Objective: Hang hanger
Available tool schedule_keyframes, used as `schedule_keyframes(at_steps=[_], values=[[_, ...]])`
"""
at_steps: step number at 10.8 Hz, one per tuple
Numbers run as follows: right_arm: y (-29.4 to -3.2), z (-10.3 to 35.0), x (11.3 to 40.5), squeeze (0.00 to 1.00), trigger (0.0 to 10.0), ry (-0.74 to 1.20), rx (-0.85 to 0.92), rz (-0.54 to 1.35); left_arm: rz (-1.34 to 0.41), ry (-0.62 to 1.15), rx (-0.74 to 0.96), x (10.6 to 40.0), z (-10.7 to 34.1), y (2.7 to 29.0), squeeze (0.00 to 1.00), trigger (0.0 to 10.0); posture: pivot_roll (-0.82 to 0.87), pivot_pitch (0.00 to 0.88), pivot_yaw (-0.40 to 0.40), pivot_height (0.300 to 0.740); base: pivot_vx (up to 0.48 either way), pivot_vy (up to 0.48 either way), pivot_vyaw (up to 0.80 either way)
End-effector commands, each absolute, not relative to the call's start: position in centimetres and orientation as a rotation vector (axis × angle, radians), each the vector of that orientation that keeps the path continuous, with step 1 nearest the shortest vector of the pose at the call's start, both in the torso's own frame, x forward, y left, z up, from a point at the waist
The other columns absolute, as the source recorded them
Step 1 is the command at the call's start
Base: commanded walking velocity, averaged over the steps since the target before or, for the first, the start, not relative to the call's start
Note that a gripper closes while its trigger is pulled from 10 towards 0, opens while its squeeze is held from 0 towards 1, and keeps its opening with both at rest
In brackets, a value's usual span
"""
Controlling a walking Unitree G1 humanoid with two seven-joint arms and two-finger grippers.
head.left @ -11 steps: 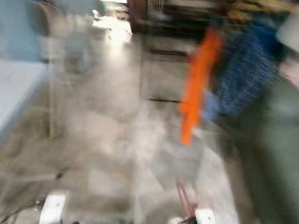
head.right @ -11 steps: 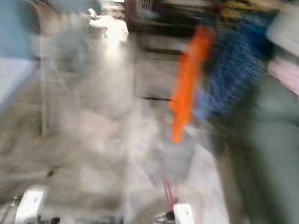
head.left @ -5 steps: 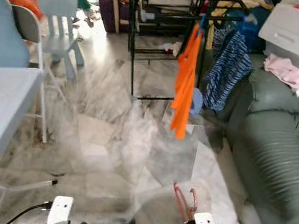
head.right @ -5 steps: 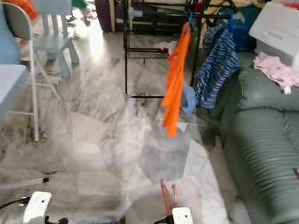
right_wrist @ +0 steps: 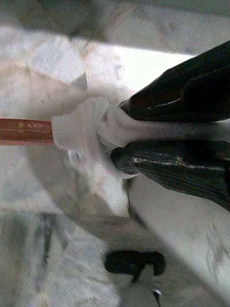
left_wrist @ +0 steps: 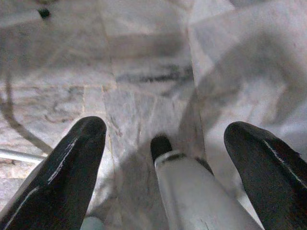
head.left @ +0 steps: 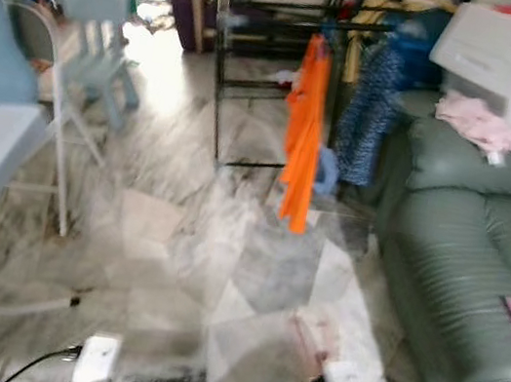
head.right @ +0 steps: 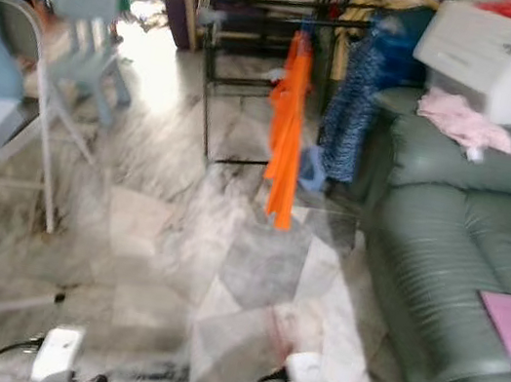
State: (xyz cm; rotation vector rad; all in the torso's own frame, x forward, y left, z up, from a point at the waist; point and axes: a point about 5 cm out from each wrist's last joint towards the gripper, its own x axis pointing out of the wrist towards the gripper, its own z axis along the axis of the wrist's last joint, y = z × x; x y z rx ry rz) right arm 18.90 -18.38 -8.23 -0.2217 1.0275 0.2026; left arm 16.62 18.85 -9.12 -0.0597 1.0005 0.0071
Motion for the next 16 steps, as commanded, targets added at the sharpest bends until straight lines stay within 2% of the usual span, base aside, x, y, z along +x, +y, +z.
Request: schedule_keyframes(at_steps=[1,4,8,16], values=[[-18.85,-7.94,19.33,0.00,10.0,1.009,-0.238,0.200,0.023,0.988,-0.060,17.00,-9.00,18.57,0.00,10.0,-0.13,0.000,0.089,0.740,0.000,0.000,0.00],[-18.90,-7.94,19.32,0.00,10.0,1.009,-0.249,0.208,0.107,0.997,-0.115,16.74,-9.06,19.29,0.00,10.0,-0.13,0.000,0.087,0.740,0.000,0.000,0.00],[-18.84,-7.98,19.25,0.00,10.0,1.010,-0.261,0.215,0.109,1.003,-0.127,16.71,-9.09,19.28,0.00,10.0,-0.14,0.000,0.092,0.740,0.000,0.000,0.00],[-18.63,-7.96,19.35,0.00,10.0,1.008,-0.272,0.226,0.082,1.012,-0.103,16.67,-9.12,19.20,0.00,10.0,-0.14,0.000,0.095,0.740,0.000,0.269,0.00]])
